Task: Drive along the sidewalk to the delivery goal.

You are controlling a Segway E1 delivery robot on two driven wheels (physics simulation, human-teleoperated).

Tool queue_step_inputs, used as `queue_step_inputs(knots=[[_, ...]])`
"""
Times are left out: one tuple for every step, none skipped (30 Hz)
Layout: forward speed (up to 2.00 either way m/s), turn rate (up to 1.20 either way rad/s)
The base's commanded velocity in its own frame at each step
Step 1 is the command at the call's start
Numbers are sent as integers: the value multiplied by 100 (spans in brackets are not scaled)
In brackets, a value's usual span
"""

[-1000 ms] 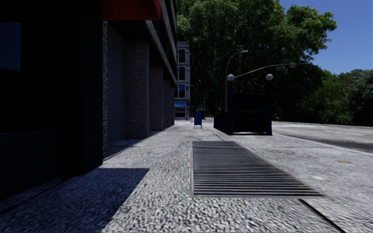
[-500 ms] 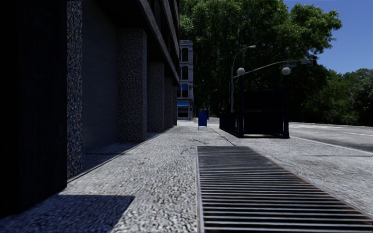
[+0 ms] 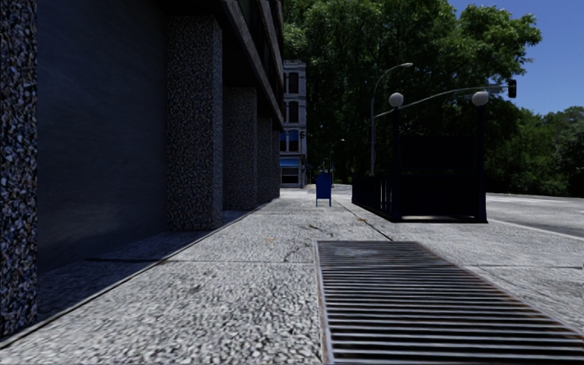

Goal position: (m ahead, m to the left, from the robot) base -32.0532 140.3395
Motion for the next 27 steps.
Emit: queue_step_inputs(knots=[[200, 0], [200, 0], [200, 0], [200, 0], [200, 0], [200, 0], [200, 0], [200, 0], [200, 0], [200, 0], [200, 0], [200, 0], [200, 0], [200, 0], [200, 0], [200, 0], [200, 0], [200, 0], [200, 0], [200, 0], [200, 0], [200, 0], [200, 0], [200, 0], [200, 0], [200, 0], [200, 0]])
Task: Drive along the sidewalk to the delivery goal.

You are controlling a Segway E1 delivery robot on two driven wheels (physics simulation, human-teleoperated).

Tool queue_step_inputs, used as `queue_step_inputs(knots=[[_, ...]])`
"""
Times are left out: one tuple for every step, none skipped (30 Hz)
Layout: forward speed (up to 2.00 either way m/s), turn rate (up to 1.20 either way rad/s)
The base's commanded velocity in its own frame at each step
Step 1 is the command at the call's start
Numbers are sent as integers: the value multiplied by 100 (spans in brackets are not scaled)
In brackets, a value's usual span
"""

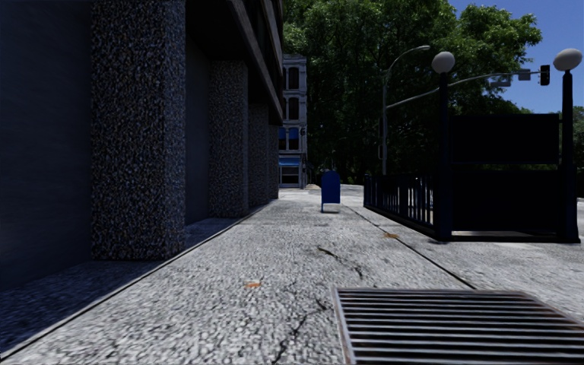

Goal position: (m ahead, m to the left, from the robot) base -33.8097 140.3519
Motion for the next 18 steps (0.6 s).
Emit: queue_step_inputs(knots=[[200, 0], [200, 0], [200, 0], [200, 0], [200, 0], [200, 0], [200, 0], [200, 0], [200, 0], [200, 0], [200, 0], [200, 0], [200, 0], [200, 0], [200, 0], [200, 0], [200, 0], [200, 0]])
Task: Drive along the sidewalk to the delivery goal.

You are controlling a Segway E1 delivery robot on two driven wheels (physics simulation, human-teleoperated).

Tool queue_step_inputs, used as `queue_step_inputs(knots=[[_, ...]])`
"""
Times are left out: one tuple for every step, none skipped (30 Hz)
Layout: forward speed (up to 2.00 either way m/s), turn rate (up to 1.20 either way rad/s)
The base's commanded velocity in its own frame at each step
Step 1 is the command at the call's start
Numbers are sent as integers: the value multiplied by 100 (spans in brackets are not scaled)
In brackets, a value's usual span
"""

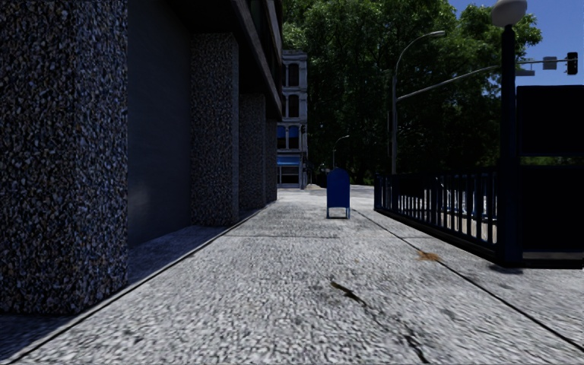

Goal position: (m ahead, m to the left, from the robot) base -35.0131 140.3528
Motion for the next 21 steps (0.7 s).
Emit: queue_step_inputs(knots=[[200, 0], [200, 0], [200, 0], [200, 0], [200, 0], [200, 0], [200, 0], [200, 0], [200, 0], [200, 0], [200, 0], [200, 0], [200, 0], [200, 0], [200, 0], [200, 0], [200, 0], [200, 0], [200, 0], [200, 0], [200, 0]])
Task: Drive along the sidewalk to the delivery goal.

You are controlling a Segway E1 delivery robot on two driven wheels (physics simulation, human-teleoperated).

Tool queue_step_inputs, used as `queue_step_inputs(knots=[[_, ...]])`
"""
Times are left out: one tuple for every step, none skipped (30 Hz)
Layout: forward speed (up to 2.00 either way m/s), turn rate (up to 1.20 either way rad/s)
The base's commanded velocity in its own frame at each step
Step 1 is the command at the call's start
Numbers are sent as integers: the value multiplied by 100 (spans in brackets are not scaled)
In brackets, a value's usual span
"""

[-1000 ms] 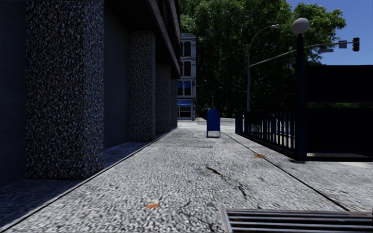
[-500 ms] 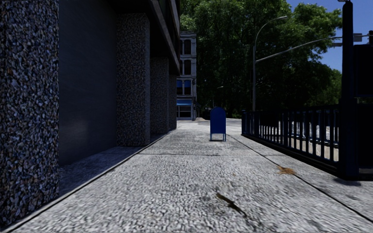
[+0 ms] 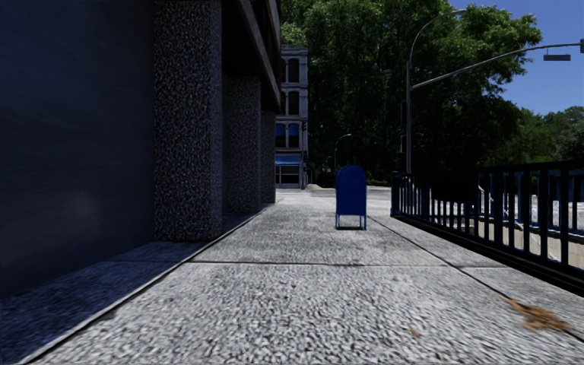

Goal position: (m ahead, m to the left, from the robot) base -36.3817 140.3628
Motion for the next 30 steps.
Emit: queue_step_inputs(knots=[[200, 0], [200, 0], [200, 0], [200, 0], [200, 0], [200, 0], [200, 0], [200, 0], [200, 0], [200, 0], [200, 0], [200, 0], [200, 0], [200, 0], [200, 0], [200, 0], [200, 0], [200, 0], [200, 0], [200, 0], [200, 0], [200, 0], [200, 0], [200, 0], [200, 0], [200, 0], [200, 0], [200, 0], [200, 0], [200, 0]])
